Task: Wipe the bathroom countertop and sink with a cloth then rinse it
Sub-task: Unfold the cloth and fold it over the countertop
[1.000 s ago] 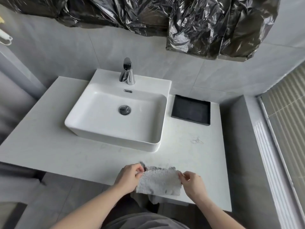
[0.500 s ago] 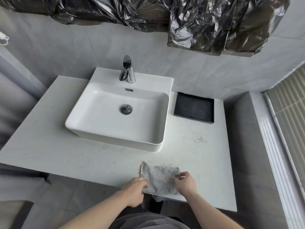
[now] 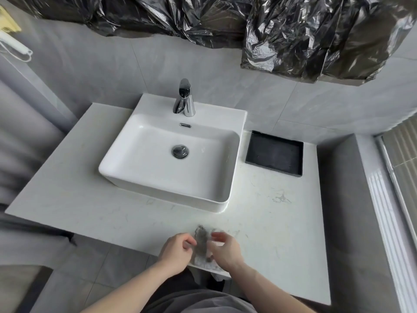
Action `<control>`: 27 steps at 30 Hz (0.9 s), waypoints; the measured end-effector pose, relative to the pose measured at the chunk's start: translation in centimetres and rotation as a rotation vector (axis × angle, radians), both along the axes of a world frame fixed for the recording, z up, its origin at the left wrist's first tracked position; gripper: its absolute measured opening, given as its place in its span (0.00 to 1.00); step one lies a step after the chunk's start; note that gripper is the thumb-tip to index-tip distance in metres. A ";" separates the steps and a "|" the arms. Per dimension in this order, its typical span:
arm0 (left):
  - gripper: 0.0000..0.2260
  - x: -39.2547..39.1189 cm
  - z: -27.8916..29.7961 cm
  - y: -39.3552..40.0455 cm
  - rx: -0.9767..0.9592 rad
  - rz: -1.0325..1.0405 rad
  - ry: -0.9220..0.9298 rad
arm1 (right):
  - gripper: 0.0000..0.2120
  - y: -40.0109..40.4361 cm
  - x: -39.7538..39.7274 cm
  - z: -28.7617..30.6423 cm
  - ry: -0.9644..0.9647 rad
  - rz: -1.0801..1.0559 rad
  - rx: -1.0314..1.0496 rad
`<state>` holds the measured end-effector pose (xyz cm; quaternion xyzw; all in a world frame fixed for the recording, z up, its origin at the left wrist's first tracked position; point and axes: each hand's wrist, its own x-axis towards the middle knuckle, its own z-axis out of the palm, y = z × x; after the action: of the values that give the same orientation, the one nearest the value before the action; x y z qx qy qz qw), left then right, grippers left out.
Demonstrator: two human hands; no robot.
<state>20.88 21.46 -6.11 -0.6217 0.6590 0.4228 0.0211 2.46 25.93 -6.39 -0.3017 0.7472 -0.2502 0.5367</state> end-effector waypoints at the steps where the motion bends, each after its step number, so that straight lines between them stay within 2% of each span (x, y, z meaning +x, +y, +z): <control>1: 0.13 0.1 0.1 -0.1 0.007 0.038 -0.007 | 0.18 -0.1 0.3 -0.4 -0.016 0.073 0.017; 3: 0.13 0.2 0.2 -0.1 0.021 0.048 -0.018 | 0.19 0.0 0.0 -0.9 0.026 0.114 0.019; 5: 0.14 0.3 0.4 0.0 0.044 0.032 -0.023 | 0.16 0.0 -1.0 -0.9 0.167 0.077 0.012; 7: 0.13 0.3 0.5 -0.1 0.054 0.030 -0.020 | 0.20 0.2 -2.3 -1.4 0.291 0.079 0.043; 10: 0.10 -0.1 0.6 -0.2 0.064 0.043 -0.007 | 0.26 0.1 -3.3 -2.4 0.276 0.098 0.182; 12: 0.10 -0.5 0.9 -0.5 0.054 0.047 0.007 | 0.22 -0.2 -3.2 -2.8 0.243 0.131 0.258; 15: 0.10 -1.1 1.5 -1.0 0.032 0.041 0.038 | 0.08 -0.6 -2.7 -2.5 0.246 0.218 0.278; 17: 0.09 -1.8 2.2 -1.6 0.022 0.044 0.061 | 0.05 -0.9 -2.6 -1.8 0.217 0.257 0.208; 20: 0.09 -3.5 3.9 -2.8 0.002 0.046 0.142 | 0.06 -1.4 -3.8 0.8 0.154 0.275 0.036; 23: 0.10 -5.8 6.5 -4.6 -0.030 0.032 0.264 | 0.04 -2.3 -6.2 5.1 -0.028 0.226 -0.105; 27: 0.23 -9.4 9.6 -7.6 0.028 -0.091 0.440 | 0.05 -4.6 -10.7 10.0 0.029 0.312 -0.258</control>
<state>11.48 13.82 3.49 -0.4838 0.6691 0.5560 -0.0954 -8.27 21.35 3.66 -0.4837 0.6609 -0.2532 0.5149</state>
